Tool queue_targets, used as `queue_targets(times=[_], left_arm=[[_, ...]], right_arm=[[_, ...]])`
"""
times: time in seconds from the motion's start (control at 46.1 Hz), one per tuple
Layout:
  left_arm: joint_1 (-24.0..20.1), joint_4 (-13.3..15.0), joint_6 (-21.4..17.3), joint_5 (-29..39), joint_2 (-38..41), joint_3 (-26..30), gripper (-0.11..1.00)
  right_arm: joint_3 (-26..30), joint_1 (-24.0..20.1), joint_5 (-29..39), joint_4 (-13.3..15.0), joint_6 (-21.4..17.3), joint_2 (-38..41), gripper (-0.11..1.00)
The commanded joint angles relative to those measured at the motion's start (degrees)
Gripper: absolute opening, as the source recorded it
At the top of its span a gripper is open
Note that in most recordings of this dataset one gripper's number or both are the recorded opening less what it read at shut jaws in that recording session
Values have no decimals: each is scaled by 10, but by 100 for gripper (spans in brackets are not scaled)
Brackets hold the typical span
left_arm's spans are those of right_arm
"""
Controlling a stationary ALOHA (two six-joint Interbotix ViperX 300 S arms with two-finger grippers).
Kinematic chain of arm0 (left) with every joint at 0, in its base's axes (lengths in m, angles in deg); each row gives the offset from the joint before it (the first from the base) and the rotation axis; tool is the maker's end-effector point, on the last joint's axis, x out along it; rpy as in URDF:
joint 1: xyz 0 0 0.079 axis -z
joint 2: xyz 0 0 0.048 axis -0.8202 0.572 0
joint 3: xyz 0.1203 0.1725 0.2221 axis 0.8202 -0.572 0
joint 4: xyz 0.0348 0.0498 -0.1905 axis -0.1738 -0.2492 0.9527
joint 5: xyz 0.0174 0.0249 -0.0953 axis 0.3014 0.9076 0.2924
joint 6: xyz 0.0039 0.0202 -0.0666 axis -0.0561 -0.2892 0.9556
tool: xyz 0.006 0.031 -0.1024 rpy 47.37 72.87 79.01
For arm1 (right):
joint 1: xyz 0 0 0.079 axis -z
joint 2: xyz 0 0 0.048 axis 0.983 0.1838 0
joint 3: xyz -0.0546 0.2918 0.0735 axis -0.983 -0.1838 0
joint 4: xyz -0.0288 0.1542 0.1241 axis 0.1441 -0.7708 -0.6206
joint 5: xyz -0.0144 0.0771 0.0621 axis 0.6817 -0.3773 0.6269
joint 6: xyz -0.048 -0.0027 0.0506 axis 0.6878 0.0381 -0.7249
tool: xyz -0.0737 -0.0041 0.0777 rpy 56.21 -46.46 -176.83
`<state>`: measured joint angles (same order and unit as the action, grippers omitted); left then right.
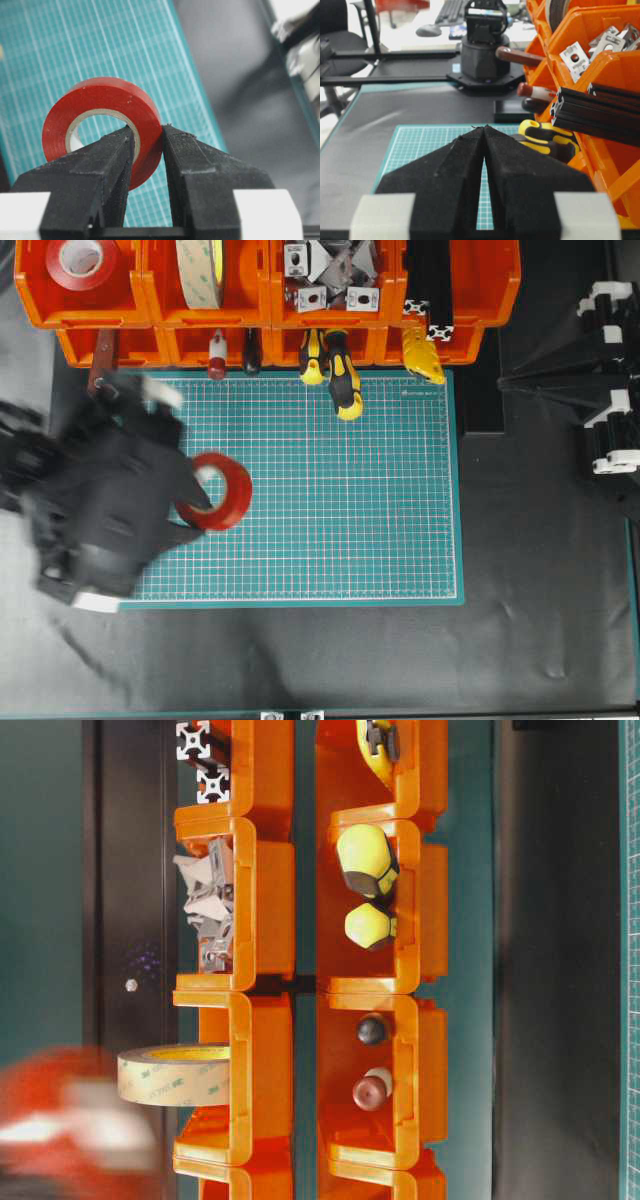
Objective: Pick vinyl tape from container rack with left arm.
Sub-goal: 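Carry the red tape roll over the mat center and lower it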
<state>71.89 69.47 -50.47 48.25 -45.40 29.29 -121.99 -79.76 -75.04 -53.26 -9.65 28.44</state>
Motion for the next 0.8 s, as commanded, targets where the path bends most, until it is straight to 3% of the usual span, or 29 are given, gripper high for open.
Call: queue_targets(times=[0.0, 0.087, 0.347, 0.781], left_arm=[[-2, -1, 0, -18, 8, -46, 18], [-4, -1, 4, -26, 33, -69, 18], [-3, -1, 43, -93, 127, -68, 18], [-6, -1, 42, -154, 192, -58, 18]], right_arm=[[19, 0, -4, -1, 3, -1, -2], [22, 1, -5, -1, 4, -7, -1], [28, 2, -4, -1, 4, -23, -2], [30, 3, -4, -1, 0, -27, -2]])
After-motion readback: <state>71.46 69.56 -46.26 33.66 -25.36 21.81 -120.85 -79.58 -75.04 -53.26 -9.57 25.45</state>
